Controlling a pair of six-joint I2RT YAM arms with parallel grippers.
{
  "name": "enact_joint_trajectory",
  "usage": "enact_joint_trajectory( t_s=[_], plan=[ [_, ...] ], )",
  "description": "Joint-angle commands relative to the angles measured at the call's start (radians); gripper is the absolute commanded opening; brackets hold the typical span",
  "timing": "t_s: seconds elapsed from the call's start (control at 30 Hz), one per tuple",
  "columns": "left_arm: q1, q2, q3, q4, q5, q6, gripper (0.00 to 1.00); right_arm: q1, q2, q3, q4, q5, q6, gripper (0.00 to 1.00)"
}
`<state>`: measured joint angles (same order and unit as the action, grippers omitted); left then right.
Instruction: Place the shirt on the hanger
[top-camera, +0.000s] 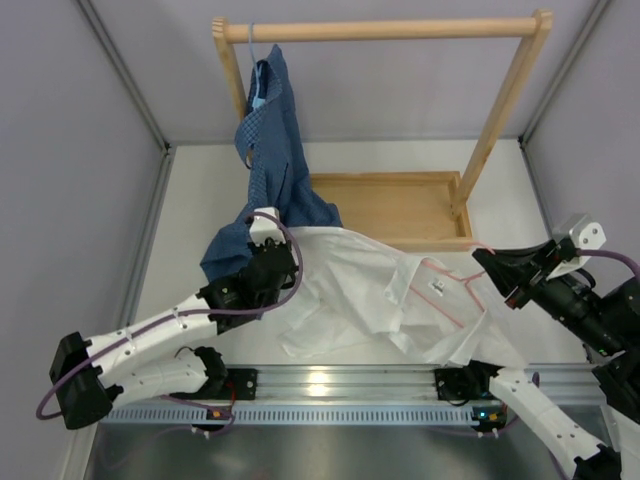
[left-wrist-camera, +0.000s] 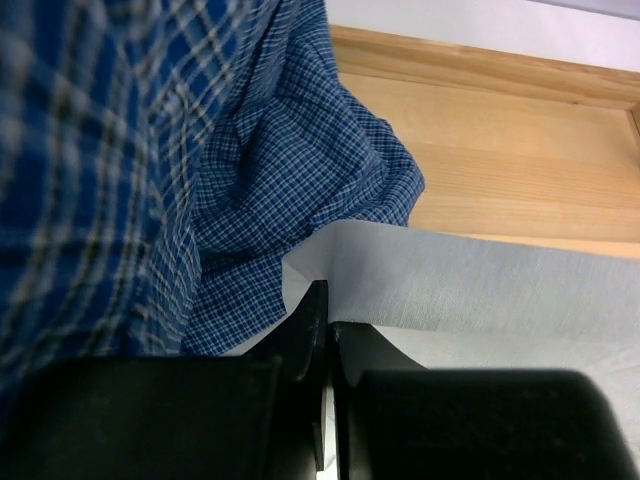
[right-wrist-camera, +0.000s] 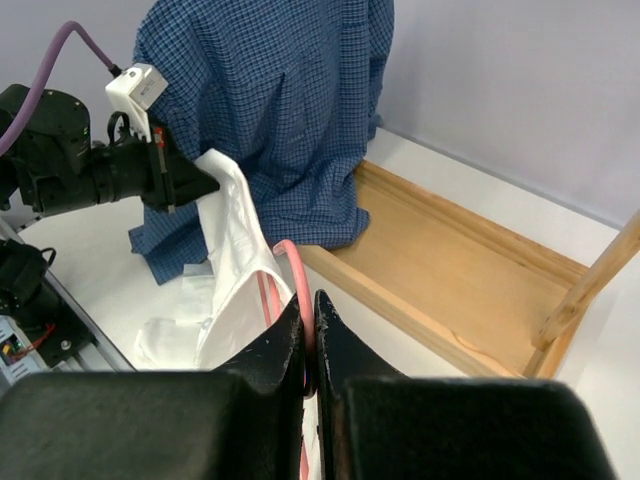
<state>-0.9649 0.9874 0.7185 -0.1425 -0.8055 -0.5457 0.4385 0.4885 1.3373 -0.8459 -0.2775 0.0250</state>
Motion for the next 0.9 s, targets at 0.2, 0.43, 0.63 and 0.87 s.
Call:
enact_joint_trajectory(
  t_s=[0.2, 0.43, 0.63, 0.87],
  plan=[
    [0.043, 0.008, 0.105, -0.011, 0.251, 0.025, 0.00, 0.006, 0.027, 0.003, 0.093, 0.002, -0.007, 0.00],
    [0.003, -0.068, 0.208, 0.041, 0.682, 0.150, 0.84, 0.006, 0.090, 0.060, 0.110, -0.006, -0.016, 0.00],
    [-0.223, 0.060, 0.447, -0.121, 1.094, 0.504, 0.98, 0.006, 0.093, 0.053, 0.087, -0.191, -0.017, 0.00],
    [-0.281, 0.188, 0.679, -0.397, 1.026, 1.001, 0.98, 0.006, 0.076, 0.083, -0.004, -0.393, -0.105, 0.00]
  ],
)
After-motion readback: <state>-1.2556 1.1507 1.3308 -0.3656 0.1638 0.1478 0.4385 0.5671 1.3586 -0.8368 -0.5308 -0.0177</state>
